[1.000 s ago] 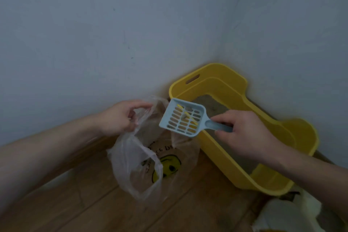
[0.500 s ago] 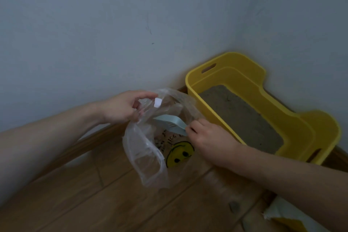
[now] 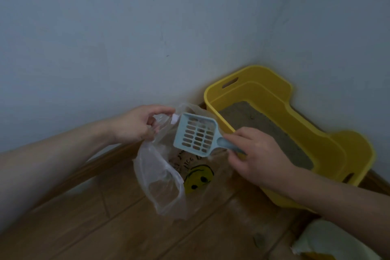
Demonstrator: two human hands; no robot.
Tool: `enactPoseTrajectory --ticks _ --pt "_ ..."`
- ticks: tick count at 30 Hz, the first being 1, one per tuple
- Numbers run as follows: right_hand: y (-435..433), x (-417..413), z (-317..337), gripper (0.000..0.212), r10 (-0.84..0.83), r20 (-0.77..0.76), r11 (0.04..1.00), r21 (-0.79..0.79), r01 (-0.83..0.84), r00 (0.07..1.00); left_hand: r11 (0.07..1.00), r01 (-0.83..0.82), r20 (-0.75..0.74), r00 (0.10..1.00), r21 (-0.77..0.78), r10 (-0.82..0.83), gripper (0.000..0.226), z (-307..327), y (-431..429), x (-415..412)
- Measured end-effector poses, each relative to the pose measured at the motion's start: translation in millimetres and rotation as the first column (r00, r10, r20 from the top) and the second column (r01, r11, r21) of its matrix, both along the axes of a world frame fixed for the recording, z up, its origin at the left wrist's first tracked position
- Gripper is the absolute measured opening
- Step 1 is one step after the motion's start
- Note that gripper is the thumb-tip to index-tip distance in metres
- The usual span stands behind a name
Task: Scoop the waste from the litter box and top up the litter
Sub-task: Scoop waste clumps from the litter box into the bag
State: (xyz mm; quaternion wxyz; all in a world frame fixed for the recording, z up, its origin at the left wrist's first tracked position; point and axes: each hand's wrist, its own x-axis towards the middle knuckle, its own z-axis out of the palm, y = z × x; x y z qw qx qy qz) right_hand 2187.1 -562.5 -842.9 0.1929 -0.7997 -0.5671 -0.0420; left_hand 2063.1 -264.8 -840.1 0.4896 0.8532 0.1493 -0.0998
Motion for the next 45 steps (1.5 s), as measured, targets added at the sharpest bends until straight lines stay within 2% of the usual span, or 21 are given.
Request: enactPoseTrajectory --ticks 3,6,12,15,17,19,23,27,32,34,42,45 --pt "-9 13 7 0.036 -0.089 -0.107 0.993 0.064 0.097 0.990 1.000 0.012 0.051 0.999 -0.024 -0.011 0.071 3 -6 7" --pt "-18 26 11 0.033 -0.158 -0.223 0.983 0.058 0.175 0.962 0.998 0.020 0.071 0.997 -0.061 -0.016 0.076 7 -15 19" --pt "-44 49 14 0.029 -0.261 -0.293 0.957 0.045 0.286 0.920 0.988 0.027 0.087 0.996 -0.150 -0.014 0.076 10 -34 39" --pt "-56 64 16 0.028 -0.375 -0.362 0.910 0.031 0.414 0.853 0.991 0.043 0.098 0.995 -0.125 -0.031 0.075 6 -40 49" --pt "-64 77 11 0.025 -0.488 -0.410 0.855 -0.047 0.517 0.770 0.994 0.044 0.101 0.994 -0.105 -0.034 0.072 4 -43 53" --pt "-73 92 -2 0.022 -0.600 -0.382 0.794 -0.177 0.582 0.702 0.993 0.043 0.100 0.994 -0.113 -0.032 0.071 3 -47 58" --pt "-85 121 -29 0.019 -0.741 -0.219 0.665 -0.379 0.644 0.635 0.985 0.040 0.091 0.995 -0.165 -0.025 0.073 -5 -53 69" --pt "-84 147 -48 0.017 -0.792 -0.154 0.588 -0.452 0.671 0.591 0.977 0.030 0.083 0.996 -0.213 -0.013 0.075 -12 -55 81" --pt "-78 169 -67 0.021 -0.805 -0.064 0.531 -0.522 0.667 0.590 0.967 0.019 0.082 0.997 -0.255 0.002 0.073 -16 -58 94" --pt "-74 181 -73 0.022 -0.805 -0.067 0.527 -0.535 0.660 0.589 0.961 0.018 0.086 0.996 -0.275 0.005 0.072 -18 -59 98" --pt "-33 204 -98 0.018 -0.756 -0.219 0.624 -0.522 0.581 0.617 0.919 -0.007 0.055 0.998 -0.394 0.031 0.072 -25 -50 107" --pt "-16 208 -110 0.025 -0.761 -0.254 0.628 -0.522 0.578 0.597 0.916 -0.008 0.056 0.998 -0.402 0.034 0.074 -26 -47 108"
